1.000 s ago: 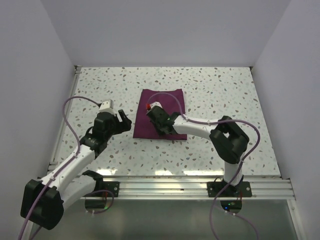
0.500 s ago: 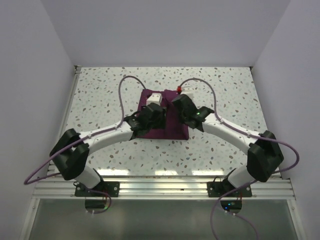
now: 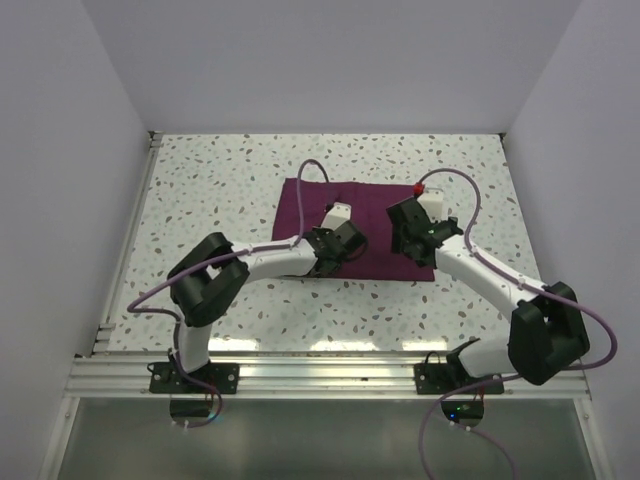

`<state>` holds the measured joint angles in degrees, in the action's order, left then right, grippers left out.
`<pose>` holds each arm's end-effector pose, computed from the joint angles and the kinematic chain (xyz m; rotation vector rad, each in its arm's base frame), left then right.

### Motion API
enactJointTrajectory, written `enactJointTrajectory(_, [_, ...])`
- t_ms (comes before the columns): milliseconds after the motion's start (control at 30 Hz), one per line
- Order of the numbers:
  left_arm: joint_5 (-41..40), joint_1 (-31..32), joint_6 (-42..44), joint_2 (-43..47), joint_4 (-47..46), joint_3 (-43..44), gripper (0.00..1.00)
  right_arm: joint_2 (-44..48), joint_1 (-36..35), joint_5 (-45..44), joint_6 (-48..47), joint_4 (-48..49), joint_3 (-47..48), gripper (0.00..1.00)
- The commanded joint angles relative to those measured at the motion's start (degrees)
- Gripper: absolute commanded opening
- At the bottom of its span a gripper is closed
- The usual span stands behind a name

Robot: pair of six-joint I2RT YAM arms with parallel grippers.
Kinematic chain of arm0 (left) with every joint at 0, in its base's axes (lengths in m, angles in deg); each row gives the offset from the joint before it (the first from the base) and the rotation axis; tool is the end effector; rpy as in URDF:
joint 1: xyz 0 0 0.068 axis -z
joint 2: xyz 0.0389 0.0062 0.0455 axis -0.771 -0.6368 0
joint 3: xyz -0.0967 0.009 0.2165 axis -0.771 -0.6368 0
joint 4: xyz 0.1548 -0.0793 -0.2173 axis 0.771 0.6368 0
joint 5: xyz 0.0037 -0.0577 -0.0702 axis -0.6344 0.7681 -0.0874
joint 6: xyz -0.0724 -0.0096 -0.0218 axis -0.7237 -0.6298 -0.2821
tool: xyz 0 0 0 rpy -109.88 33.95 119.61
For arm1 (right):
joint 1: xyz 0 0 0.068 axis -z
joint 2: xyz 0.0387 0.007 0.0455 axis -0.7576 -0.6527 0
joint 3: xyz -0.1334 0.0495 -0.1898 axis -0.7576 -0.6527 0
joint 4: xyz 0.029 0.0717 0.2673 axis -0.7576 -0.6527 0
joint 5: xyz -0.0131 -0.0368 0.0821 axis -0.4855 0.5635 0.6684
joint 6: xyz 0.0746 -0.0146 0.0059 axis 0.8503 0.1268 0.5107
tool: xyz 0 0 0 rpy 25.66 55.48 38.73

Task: Open and lay out the surgical kit
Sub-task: Open the surgical kit at the center of the board.

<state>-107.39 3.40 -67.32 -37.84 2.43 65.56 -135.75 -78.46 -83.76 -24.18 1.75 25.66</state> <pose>0.2684 -0.3062 0.0983 0.1547 2.3660 0.0491 0.2828 0.1134 0.1688 0.2545 2.3519 -0.3678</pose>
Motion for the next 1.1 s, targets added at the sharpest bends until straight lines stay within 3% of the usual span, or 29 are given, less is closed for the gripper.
enactJointTrajectory(0, [-5.0, 0.1, -1.3, -0.8, 4.6, 3.2, 0.18, 3.3, 0.2, -5.3, 2.9, -1.1, 0.4, 0.99])
enactJointTrajectory(67, [-7.7, 0.1, -2.2, 1.4, 6.4, 4.0, 0.00, 5.9, 0.1, -6.0, 2.6, -0.5, 0.6, 0.99])
enactJointTrajectory(300, [-16.8, -1.7, -3.6, 17.3, 10.2, -0.4, 0.00, 4.9, 0.3, -2.9, 0.4, -0.5, 5.5, 0.98])
enactJointTrajectory(433, [-18.8, -9.9, -6.1, 27.6, 12.8, -7.2, 0.00, 2.4, 0.2, -0.5, -0.9, 1.4, 7.2, 0.98])
enactJointTrajectory(500, [-19.3, -13.2, -6.2, 33.5, 11.8, -12.5, 0.33, 0.3, 0.6, 1.5, -1.1, 2.0, 8.4, 0.98])
enactJointTrajectory(533, [-19.6, -16.5, -6.2, 35.0, 11.6, -14.1, 0.56, -0.6, 0.8, 2.4, -1.7, 2.7, 8.8, 0.98])
enactJointTrajectory(567, [-20.1, -17.9, -6.6, 36.3, 11.8, -15.5, 0.90, -1.6, 1.1, 3.6, -1.9, 3.0, 9.9, 0.98])
enactJointTrajectory(600, [-20.2, -21.5, -9.1, 38.0, 13.9, -17.1, 0.99, -3.8, 1.2, 5.4, -2.1, 3.1, 10.5, 0.98])
enactJointTrajectory(700, [-19.0, -27.2, -11.6, 38.5, 16.7, -19.5, 1.00, -8.2, 1.5, 8.5, -2.3, 3.7, 13.3, 0.98])
enactJointTrajectory(867, [-15.4, -29.5, -12.4, 36.8, 16.7, -21.1, 1.00, -13.4, 1.5, 10.8, -2.8, 4.3, 17.1, 0.98])
enactJointTrajectory(933, [-11.5, -29.4, -7.6, 37.6, 9.5, -22.6, 0.98, -14.8, 1.5, 11.2, -3.1, 4.4, 18.1, 0.98])
enactJointTrajectory(967, [-5.6, -29.4, -1.9, 38.2, 5.3, -23.5, 0.92, -16.0, 1.5, 12.2, -3.2, 4.4, 19.0, 0.98])
enactJointTrajectory(1000, [-2.7, -29.4, 0.5, 38.2, -2.3, -24.7, 0.89, -16.3, 1.6, 12.6, -3.2, 4.5, 19.3, 0.98])
enactJointTrajectory(1067, [4.4, -29.3, 3.6, 36.1, -8.3, -24.4, 0.85, -16.7, 1.6, 13.8, -3.3, 5.3, 18.7, 0.98])
